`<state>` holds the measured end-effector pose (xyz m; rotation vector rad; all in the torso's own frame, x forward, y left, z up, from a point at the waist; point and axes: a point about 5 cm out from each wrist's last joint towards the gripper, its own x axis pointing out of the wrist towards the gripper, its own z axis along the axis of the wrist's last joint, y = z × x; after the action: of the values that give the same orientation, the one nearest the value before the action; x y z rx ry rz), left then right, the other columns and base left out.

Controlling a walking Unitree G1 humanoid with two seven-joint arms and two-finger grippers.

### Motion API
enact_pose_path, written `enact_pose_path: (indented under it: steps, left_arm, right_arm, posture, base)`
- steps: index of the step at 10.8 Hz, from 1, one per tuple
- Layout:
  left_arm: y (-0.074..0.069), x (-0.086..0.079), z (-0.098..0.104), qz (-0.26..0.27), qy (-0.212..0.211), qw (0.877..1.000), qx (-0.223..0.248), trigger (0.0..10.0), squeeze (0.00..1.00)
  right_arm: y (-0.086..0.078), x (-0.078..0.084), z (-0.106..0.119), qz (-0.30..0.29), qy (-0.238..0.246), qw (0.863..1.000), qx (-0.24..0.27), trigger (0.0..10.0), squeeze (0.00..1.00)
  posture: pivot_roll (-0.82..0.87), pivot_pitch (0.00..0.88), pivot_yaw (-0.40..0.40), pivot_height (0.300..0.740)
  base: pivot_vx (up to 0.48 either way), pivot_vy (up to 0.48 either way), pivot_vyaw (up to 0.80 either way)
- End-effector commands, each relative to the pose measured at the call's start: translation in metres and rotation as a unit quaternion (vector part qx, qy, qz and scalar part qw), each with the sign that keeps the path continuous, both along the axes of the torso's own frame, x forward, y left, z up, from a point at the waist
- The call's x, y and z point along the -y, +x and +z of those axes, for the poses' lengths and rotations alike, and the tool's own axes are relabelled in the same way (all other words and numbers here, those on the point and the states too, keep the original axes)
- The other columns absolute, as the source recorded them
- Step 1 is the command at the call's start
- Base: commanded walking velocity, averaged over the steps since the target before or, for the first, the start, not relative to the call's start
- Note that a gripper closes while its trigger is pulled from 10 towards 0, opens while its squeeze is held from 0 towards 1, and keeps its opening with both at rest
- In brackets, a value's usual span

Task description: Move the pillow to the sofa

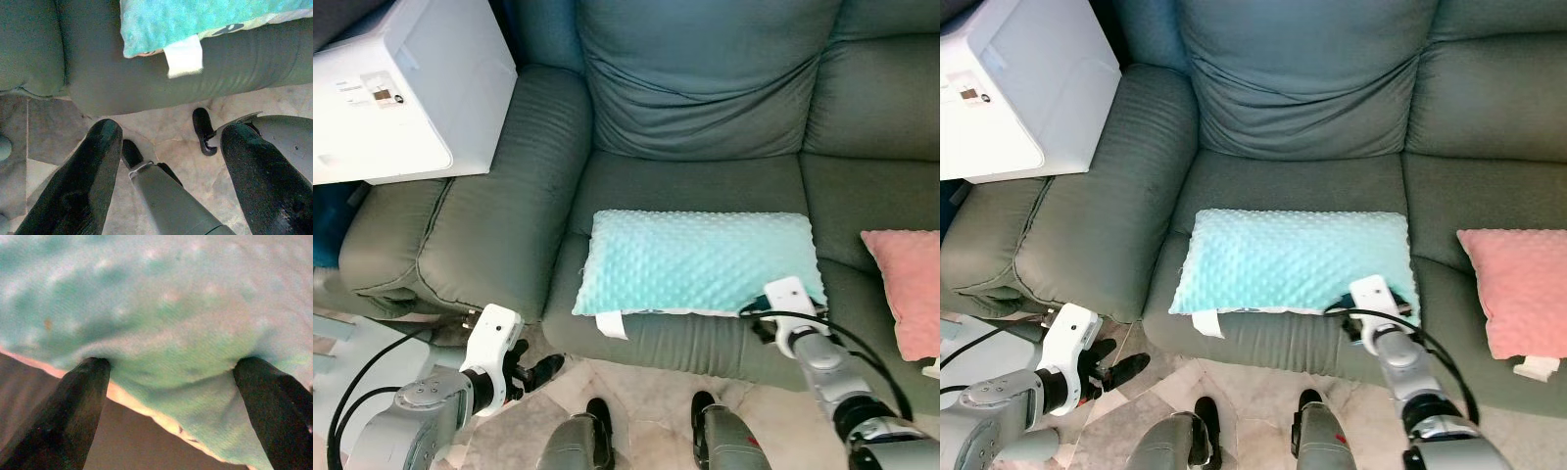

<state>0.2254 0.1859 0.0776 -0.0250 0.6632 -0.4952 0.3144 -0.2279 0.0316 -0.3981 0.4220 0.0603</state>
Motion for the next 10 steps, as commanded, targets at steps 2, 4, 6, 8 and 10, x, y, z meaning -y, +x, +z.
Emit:
enact_pose_path:
  steps: [2,4,6,8,10]
  left_arm:
    - [-0.007,-0.013,-0.011,0.021,0.011,0.999,-0.022,10.0,0.00]
    - [0.005,-0.009,-0.016,0.022,0.010,1.000,-0.012,10.0,0.00]
    - [0.025,0.002,-0.016,0.020,-0.003,1.000,0.011,10.0,0.00]
    - [0.041,0.011,-0.010,0.015,-0.017,0.999,0.036,10.0,0.00]
    - [0.048,0.018,-0.003,0.021,-0.036,0.997,0.058,10.0,0.00]
  right_arm:
    - [-0.010,-0.016,-0.013,0.020,0.045,0.999,-0.009,10.0,0.00]
    - [-0.018,-0.029,-0.012,0.064,0.077,0.995,0.024,10.0,0.00]
    - [-0.027,-0.033,0.002,0.062,0.112,0.989,0.071,10.0,0.00]
    - [-0.040,-0.042,0.013,0.094,0.122,0.984,0.087,10.0,0.00]
    - [-0.047,-0.051,0.029,0.108,0.135,0.979,0.108,10.0,0.00]
  posture:
    - [0.05,0.349,0.137,0.740]
    - [-0.01,0.322,0.113,0.740]
    - [-0.08,0.276,0.091,0.740]
    - [-0.13,0.230,0.071,0.740]
    - [-0.16,0.189,0.054,0.740]
  base:
    - [0.000,0.000,0.00]
    - [0.000,0.000,0.00]
    - [0.000,0.000,0.00]
    - [0.000,0.000,0.00]
    - [0.000,0.000,0.00]
